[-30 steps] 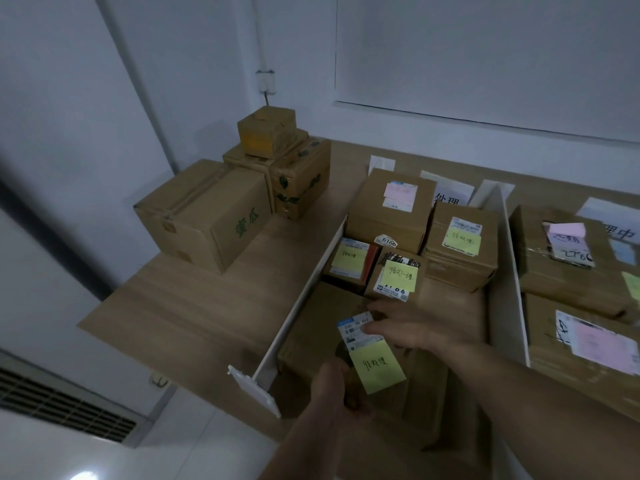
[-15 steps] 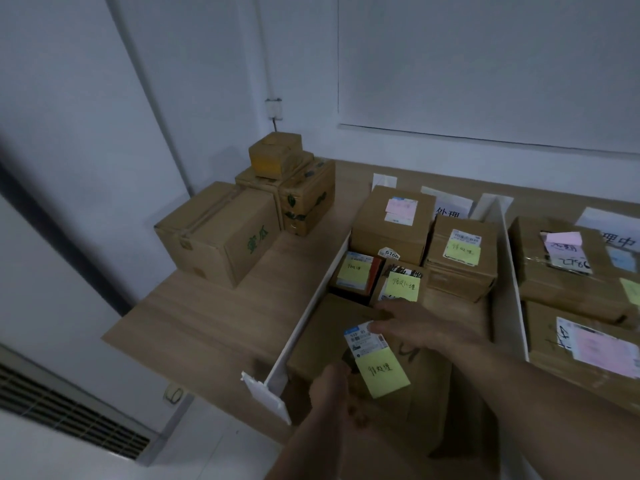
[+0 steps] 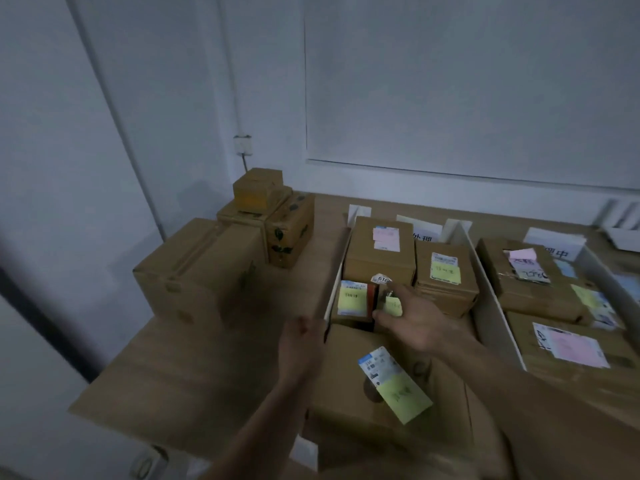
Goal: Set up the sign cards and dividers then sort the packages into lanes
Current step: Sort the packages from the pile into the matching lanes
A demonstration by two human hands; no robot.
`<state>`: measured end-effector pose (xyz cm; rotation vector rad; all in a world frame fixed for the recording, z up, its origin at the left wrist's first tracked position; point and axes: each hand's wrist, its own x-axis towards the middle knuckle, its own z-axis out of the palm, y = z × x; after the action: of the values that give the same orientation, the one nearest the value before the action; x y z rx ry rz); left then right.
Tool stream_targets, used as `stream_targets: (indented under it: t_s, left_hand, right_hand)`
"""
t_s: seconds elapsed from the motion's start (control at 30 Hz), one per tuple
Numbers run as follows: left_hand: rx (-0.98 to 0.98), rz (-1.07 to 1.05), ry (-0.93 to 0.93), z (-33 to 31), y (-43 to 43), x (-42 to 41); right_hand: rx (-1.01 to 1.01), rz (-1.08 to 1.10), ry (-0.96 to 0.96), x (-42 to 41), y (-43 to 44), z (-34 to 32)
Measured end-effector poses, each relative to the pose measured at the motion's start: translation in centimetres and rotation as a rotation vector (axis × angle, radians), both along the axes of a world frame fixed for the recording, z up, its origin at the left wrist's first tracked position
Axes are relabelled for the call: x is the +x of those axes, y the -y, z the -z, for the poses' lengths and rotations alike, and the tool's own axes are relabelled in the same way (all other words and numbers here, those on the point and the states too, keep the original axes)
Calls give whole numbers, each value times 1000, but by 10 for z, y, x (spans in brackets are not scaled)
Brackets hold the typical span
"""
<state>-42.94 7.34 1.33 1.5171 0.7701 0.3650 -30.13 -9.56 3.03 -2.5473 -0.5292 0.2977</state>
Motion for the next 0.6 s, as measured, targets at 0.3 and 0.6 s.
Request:
stream_targets:
  t_s: [0.3, 0.6]
  left_hand:
    - [96, 94, 37, -7, -123, -17]
    - [196, 81, -20, -17, -209, -18]
  right_hand:
    - [33, 147, 68, -27, -83, 4]
    - [77, 62, 57, -17, -173, -6]
